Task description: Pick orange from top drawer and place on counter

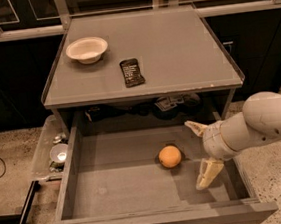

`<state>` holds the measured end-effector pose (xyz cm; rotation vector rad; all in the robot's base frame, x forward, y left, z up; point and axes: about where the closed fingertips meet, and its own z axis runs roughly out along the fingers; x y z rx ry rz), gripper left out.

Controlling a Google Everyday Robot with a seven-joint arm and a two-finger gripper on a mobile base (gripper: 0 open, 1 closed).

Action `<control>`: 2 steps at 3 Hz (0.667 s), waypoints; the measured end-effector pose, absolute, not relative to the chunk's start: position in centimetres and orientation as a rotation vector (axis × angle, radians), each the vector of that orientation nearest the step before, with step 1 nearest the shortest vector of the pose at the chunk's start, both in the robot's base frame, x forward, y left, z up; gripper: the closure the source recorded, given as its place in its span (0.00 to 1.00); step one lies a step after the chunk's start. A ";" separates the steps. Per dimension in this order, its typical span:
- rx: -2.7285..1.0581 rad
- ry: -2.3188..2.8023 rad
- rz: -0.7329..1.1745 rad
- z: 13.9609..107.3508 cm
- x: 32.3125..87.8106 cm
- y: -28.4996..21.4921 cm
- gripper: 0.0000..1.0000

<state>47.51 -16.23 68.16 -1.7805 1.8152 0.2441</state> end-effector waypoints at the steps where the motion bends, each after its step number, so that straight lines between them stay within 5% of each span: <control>1: -1.791 1.737 0.265 66.3 48.8 -14.2 0.00; 2: -1.824 1.722 0.322 64.2 50.0 -12.6 0.00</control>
Offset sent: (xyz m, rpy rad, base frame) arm 0.0406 0.0555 -0.0642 0.0622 0.0482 0.1313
